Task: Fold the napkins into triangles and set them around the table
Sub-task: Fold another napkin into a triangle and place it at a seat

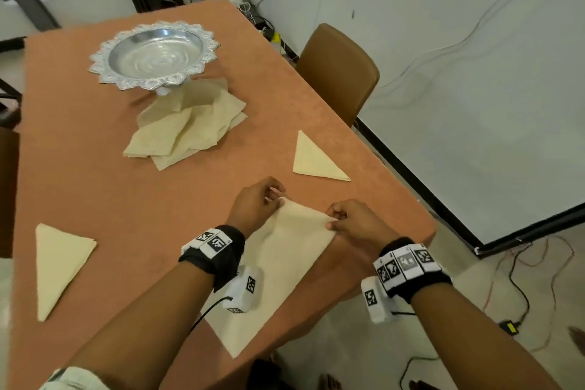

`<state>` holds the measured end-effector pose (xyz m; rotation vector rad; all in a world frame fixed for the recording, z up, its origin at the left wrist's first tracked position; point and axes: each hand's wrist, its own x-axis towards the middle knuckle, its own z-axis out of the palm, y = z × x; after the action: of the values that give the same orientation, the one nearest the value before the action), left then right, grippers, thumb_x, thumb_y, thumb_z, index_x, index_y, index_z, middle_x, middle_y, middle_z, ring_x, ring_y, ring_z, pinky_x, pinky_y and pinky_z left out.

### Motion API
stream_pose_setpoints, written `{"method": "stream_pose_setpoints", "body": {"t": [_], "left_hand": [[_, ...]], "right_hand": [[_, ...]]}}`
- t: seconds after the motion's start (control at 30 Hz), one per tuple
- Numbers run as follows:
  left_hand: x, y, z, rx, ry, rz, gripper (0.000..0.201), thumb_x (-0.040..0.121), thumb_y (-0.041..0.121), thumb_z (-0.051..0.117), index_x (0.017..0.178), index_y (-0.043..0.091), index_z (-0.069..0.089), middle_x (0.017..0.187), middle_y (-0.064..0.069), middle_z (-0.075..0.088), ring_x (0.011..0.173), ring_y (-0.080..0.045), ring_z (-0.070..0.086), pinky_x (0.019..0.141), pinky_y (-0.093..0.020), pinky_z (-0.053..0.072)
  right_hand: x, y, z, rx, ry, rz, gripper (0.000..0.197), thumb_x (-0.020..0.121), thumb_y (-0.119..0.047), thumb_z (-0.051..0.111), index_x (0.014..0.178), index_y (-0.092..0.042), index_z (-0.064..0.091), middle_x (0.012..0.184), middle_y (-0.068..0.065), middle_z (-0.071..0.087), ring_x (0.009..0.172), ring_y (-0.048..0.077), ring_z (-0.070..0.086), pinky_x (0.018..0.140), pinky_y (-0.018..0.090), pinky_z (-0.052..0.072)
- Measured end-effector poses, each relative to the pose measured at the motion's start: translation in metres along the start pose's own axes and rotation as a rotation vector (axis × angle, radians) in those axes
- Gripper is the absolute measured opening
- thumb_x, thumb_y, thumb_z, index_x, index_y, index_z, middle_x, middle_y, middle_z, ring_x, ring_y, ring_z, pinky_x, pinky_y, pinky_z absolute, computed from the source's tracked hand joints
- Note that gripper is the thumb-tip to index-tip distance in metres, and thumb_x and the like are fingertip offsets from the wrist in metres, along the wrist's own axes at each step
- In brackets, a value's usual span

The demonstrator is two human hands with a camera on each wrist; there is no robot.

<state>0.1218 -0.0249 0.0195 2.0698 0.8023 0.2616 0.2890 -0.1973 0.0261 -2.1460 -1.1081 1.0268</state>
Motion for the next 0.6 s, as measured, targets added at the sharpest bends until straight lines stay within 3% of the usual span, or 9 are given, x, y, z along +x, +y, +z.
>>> {"method": "stream_pose_setpoints", "body": {"t": [0.07,0.17,0.3,0.37,0.43,0.5,0.6], "left_hand": [[-0.001,-0.006,-0.015,-0.036,0.025,-0.048,0.014,0.084,0.019,0.069,0.089,0.03,0.062,0.083,0.005,0.069,0.075,-0.01,0.063,0.062,-0.025,0.047],[-0.001,-0.009,-0.037,-0.105,0.066,-0.107,0.012,0.086,0.014,0.068,0.089,0.025,0.065,0.08,0.0,0.07,0.072,-0.02,0.065,0.062,-0.035,0.056],[0.006,-0.018,-0.064,-0.237,0.104,-0.258,0.009,0.089,0.006,0.062,0.097,0.011,0.063,0.078,-0.01,0.067,0.055,-0.019,0.06,0.045,-0.026,0.05],[0.012,-0.025,-0.074,-0.318,0.145,-0.357,0.01,0.09,0.004,0.061,0.099,0.008,0.062,0.078,-0.011,0.065,0.052,-0.017,0.058,0.043,-0.023,0.047],[0.024,-0.038,-0.086,-0.348,0.223,-0.426,0.011,0.09,0.003,0.06,0.099,0.008,0.063,0.078,-0.01,0.064,0.054,-0.017,0.057,0.043,-0.023,0.048],[0.035,-0.054,-0.094,-0.334,0.321,-0.472,0.011,0.089,0.004,0.059,0.096,0.011,0.063,0.079,-0.007,0.063,0.06,-0.019,0.058,0.051,-0.027,0.052],[0.047,-0.082,-0.106,-0.191,0.426,-0.505,0.013,0.089,0.015,0.059,0.101,0.019,0.062,0.092,-0.002,0.064,0.087,-0.024,0.063,0.079,-0.039,0.053]], "right_hand": [[0.022,-0.022,-0.01,-0.14,-0.061,-0.041,0.01,0.083,-0.009,0.068,0.083,-0.018,0.064,0.07,-0.013,0.055,0.067,0.002,0.05,0.063,0.017,0.038],[0.063,-0.057,-0.02,-0.397,-0.158,-0.099,0.009,0.085,-0.011,0.067,0.084,-0.019,0.064,0.069,-0.013,0.054,0.072,0.009,0.05,0.059,0.018,0.035],[0.117,-0.103,-0.02,-0.64,-0.246,-0.177,0.006,0.086,-0.01,0.064,0.089,-0.016,0.064,0.067,-0.011,0.049,0.079,0.016,0.047,0.054,0.018,0.03],[0.137,-0.121,-0.017,-0.683,-0.246,-0.214,0.008,0.086,-0.01,0.063,0.093,-0.012,0.066,0.076,-0.003,0.057,0.081,0.019,0.05,0.057,0.025,0.034],[0.164,-0.138,-0.006,-0.708,-0.185,-0.291,0.016,0.087,-0.01,0.061,0.101,-0.008,0.068,0.092,0.006,0.063,0.088,0.022,0.055,0.067,0.025,0.034],[0.188,-0.148,0.01,-0.694,-0.104,-0.343,0.019,0.088,-0.01,0.057,0.105,-0.01,0.066,0.104,0.008,0.065,0.098,0.025,0.057,0.072,0.027,0.038],[0.22,-0.147,0.034,-0.699,-0.061,-0.373,0.031,0.089,-0.009,0.055,0.119,-0.018,0.058,0.119,0.005,0.059,0.111,0.026,0.053,0.086,0.033,0.044]]}}
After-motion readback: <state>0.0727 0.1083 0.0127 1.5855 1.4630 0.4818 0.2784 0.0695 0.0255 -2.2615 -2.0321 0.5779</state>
